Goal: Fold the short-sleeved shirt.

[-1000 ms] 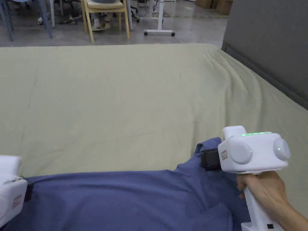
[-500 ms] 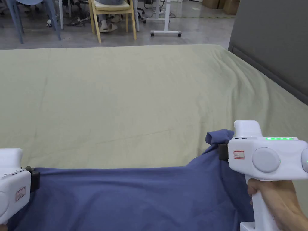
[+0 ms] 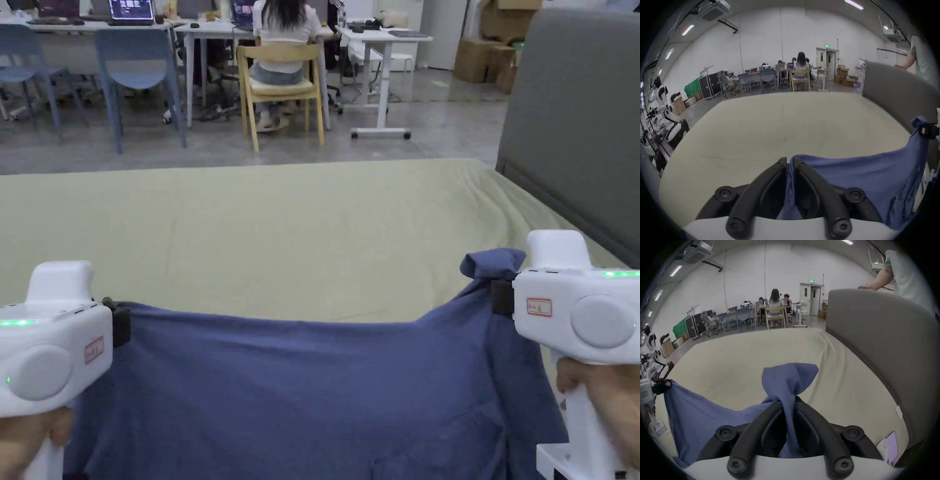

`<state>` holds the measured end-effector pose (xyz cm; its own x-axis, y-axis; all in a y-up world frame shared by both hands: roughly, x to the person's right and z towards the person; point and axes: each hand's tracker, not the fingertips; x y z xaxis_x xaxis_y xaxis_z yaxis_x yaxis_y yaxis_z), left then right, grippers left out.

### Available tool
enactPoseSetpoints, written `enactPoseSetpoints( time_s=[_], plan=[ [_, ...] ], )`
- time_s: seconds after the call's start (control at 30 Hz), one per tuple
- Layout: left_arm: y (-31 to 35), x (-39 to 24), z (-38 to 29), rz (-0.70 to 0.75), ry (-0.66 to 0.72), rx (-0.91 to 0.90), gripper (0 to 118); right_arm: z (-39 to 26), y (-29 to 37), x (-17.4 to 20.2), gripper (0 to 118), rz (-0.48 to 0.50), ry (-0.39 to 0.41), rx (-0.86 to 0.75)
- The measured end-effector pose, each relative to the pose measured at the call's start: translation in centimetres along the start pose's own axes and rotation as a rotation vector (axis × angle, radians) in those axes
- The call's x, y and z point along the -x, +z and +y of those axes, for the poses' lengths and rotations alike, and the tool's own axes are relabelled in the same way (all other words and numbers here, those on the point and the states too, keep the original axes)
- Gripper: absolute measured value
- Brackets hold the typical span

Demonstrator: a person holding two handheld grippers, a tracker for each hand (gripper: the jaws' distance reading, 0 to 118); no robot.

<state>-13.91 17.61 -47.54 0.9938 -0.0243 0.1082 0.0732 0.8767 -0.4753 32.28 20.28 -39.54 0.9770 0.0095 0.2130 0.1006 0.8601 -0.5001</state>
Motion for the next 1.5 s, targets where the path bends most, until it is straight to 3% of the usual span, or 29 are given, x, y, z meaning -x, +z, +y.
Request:
enactPoseSetpoints(
  time_s=[0.13,0.27,0.4,0.63,1.13,1.33,1.5],
  plan=[
    [7.9,0.8,3.7,0.053,-0.051,-0.12,5,3.7,7.3,0.1,8,0.013,0.007,-0.112],
    [17.0,2.4,8.1,0.063,0.007,-0.258,5,8.2,15.3,-0.1,8,0.024,-0.037,-0.244],
    [24.1,3.2,12.0,0.128,-0.024,-0.365,5,12.2,21.5,0.1,8,0.024,0.01,-0.341],
    [30.4,3.3,15.4,0.183,-0.04,-0.466,5,15.5,26.7,0.2,8,0.035,-0.026,-0.412],
    [25.6,4.0,15.4,0.209,-0.06,-0.441,5,16.9,22.3,1.4,8,0.04,-0.012,-0.411],
    [18.6,4.4,16.4,0.206,-0.031,-0.416,5,19.6,16.1,3.4,8,0.005,0.029,-0.44],
    [11.9,4.7,19.8,0.209,0.009,-0.422,5,24.5,10.7,5.2,8,0.008,0.001,-0.5]
  ],
)
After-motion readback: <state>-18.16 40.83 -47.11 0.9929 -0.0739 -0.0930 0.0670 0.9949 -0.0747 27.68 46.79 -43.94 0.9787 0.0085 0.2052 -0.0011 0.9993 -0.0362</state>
